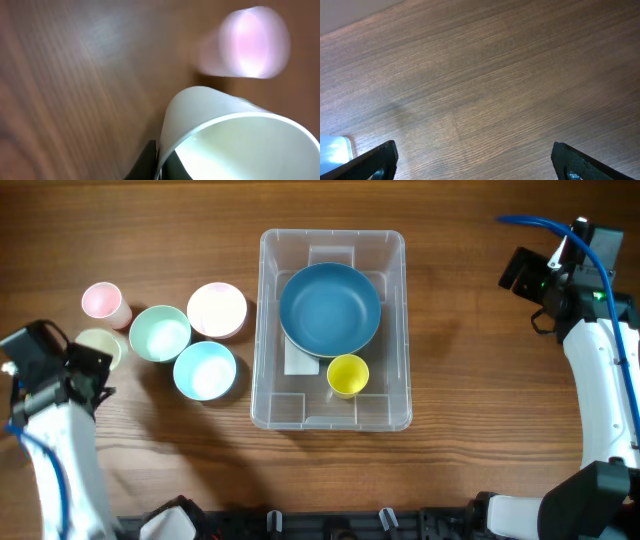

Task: Pack container
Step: 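Grasp the pale yellow-green cup rim with the left gripper, then carry the pale cup into the container and stack it on the yellow cup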

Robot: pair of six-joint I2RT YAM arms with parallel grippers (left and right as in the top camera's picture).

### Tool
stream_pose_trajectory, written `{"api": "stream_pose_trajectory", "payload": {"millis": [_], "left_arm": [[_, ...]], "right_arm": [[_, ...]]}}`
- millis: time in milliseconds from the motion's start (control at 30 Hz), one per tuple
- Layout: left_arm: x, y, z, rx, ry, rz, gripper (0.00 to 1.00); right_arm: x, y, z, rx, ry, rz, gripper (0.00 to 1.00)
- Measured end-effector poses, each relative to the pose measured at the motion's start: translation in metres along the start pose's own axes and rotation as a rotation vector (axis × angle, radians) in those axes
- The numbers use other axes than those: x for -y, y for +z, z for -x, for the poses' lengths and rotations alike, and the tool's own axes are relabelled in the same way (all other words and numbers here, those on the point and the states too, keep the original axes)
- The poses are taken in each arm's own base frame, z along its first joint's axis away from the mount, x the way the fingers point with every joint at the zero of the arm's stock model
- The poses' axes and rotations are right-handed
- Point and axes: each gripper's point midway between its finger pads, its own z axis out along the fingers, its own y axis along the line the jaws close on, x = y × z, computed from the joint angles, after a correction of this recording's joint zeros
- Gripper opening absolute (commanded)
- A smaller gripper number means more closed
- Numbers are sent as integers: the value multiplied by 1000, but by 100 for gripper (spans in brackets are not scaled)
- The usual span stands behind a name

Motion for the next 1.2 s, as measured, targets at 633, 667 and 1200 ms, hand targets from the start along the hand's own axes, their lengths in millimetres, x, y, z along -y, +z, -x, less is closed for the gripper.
{"api": "stream_pose_trajectory", "payload": {"millis": [633, 667, 1200], "left_arm": [[208, -170, -215, -154, 985, -1045, 4], [208, -168, -230, -168, 1031, -1040, 4], [195, -119, -329, -237, 1324, -857, 4]], "right_arm": [[0, 0, 0, 0, 0, 0, 100], [0, 0, 0, 0, 0, 0, 100], [0, 0, 0, 0, 0, 0, 100]]}}
